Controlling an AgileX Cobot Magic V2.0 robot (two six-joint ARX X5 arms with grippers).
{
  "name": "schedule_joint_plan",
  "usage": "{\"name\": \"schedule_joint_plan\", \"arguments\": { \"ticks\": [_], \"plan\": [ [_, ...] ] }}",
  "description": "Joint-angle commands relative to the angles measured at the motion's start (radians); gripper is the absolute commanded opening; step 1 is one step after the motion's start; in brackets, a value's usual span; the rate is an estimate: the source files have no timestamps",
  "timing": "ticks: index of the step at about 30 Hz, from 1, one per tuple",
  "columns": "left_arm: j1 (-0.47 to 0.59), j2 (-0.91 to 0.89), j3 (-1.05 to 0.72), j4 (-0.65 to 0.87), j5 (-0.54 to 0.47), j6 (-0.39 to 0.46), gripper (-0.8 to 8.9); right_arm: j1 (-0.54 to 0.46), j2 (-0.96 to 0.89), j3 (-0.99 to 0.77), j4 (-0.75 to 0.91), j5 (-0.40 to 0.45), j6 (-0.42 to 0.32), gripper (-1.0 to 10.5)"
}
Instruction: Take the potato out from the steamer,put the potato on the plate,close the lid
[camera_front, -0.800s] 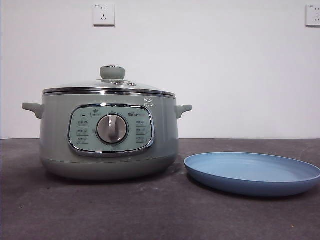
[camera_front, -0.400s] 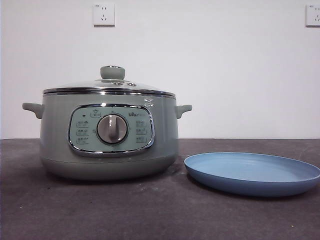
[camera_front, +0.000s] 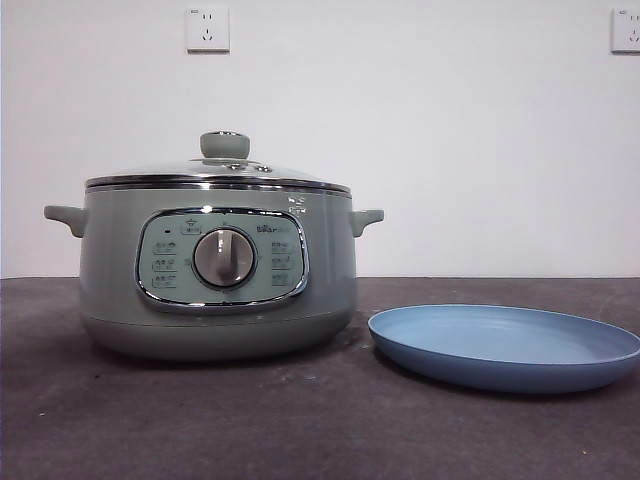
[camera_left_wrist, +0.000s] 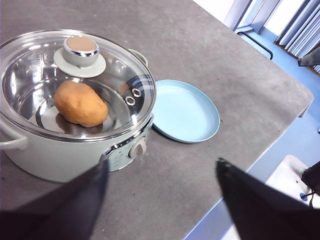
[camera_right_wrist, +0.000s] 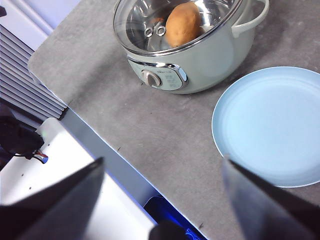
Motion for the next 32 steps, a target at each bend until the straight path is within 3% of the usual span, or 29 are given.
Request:
{"name": "schedule_joint_plan", "arguments": {
  "ticks": [1,12,22,32],
  "plan": [
    [-0.003,0.000,0.005,0.031,0.004,0.015,7.08,0.002,0.000,0.002,0.003,-0.003,-0.004,6.6],
    [-0.061,0.137,0.021,0.203,-0.058,-0.029,6.88,0.002,0.000,0.002,0.006,-0.002,-0.004,6.6],
    [-0.229,0.438,0.154,0.363,-0.278,-0.006,6.88,0.002,0.000,0.002,0.007,-0.002,-0.005,6.6],
    [-0.324,0.718,0.298,0.477,-0.416,0.024,6.88,0.002,0.000,0.002,0.007,-0.001,-0.005,6.6]
  ]
}}
